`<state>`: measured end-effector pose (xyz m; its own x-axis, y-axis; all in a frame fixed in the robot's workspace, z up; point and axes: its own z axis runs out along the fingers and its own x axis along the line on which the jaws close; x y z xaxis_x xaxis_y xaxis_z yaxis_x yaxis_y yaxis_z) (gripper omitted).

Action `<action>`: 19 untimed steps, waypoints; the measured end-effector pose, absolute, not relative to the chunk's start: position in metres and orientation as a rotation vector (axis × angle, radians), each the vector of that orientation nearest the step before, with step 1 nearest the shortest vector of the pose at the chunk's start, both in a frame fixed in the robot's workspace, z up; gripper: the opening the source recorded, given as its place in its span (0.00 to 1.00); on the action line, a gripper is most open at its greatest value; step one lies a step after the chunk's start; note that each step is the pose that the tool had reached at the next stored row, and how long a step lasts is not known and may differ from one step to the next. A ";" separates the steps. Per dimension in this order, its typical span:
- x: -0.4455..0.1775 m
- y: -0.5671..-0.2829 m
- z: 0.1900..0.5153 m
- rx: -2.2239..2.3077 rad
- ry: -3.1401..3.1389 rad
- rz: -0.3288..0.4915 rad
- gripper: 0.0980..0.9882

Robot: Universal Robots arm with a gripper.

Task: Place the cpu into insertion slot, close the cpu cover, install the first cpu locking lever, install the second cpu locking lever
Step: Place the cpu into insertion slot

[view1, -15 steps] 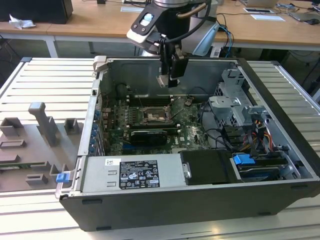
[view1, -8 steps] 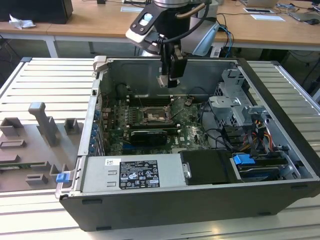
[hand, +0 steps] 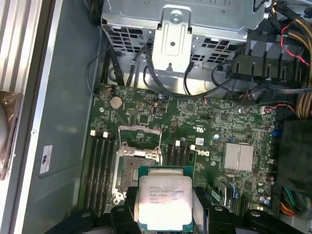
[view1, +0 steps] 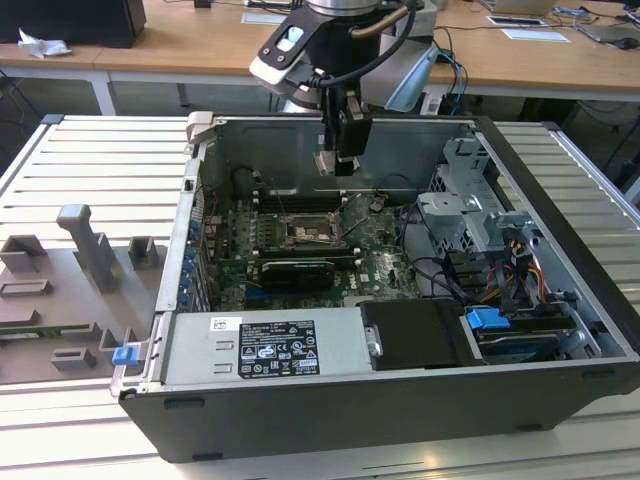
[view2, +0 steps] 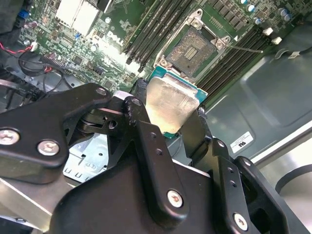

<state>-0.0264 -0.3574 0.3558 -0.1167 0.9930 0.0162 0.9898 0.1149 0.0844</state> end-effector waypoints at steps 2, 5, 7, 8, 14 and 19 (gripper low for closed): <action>-0.026 -0.357 0.356 2.069 2.302 0.114 0.48; -0.026 -0.357 0.355 2.085 2.286 0.114 0.48; -0.026 -0.357 0.355 2.096 2.276 0.113 0.48; -0.026 -0.357 0.355 2.101 2.272 0.113 0.48; -0.026 -0.357 0.354 2.143 2.227 0.108 0.48; -0.026 -0.355 0.346 2.186 2.182 0.104 0.48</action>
<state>-0.0265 -0.3545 0.3463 0.0014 0.9999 0.0112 0.9964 -0.0023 0.0842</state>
